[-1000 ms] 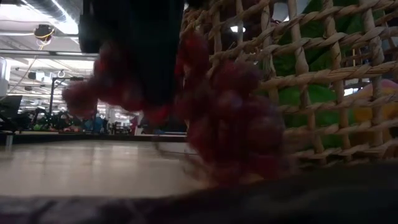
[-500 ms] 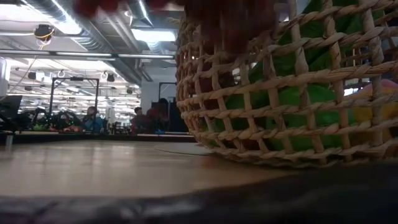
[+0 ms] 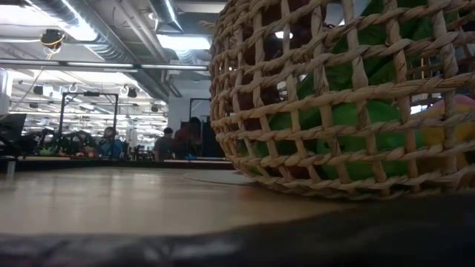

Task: Build produce basket
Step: Put the red grapes into the brown basket

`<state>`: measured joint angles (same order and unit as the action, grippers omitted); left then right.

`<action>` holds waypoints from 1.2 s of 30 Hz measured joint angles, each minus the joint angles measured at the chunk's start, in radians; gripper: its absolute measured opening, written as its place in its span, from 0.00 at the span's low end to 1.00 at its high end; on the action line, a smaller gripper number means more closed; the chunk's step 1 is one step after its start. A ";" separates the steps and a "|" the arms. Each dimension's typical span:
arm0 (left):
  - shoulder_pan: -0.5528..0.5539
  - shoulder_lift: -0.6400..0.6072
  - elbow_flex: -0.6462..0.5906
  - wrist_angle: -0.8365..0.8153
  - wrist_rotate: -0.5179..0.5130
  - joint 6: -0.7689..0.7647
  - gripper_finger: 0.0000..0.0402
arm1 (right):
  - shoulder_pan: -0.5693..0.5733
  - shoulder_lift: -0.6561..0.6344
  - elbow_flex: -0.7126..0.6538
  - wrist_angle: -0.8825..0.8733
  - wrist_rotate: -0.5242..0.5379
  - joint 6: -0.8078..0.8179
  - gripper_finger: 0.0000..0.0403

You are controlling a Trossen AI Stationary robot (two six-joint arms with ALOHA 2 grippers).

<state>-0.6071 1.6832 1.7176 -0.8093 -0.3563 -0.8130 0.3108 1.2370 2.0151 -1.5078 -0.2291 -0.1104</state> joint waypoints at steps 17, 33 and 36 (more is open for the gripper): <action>0.433 -0.005 0.000 0.275 0.178 0.412 0.01 | 0.000 0.000 0.000 0.000 0.000 -0.001 0.36; 0.564 0.205 -0.001 0.437 0.367 0.528 0.01 | 0.000 0.000 0.000 0.000 0.000 -0.007 0.36; 0.575 0.234 0.000 0.445 0.362 0.538 0.01 | 0.000 0.000 0.000 0.000 0.000 -0.007 0.36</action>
<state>-0.0320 1.9171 1.7177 -0.3641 0.0059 -0.2748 0.3108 1.2369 2.0151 -1.5074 -0.2287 -0.1173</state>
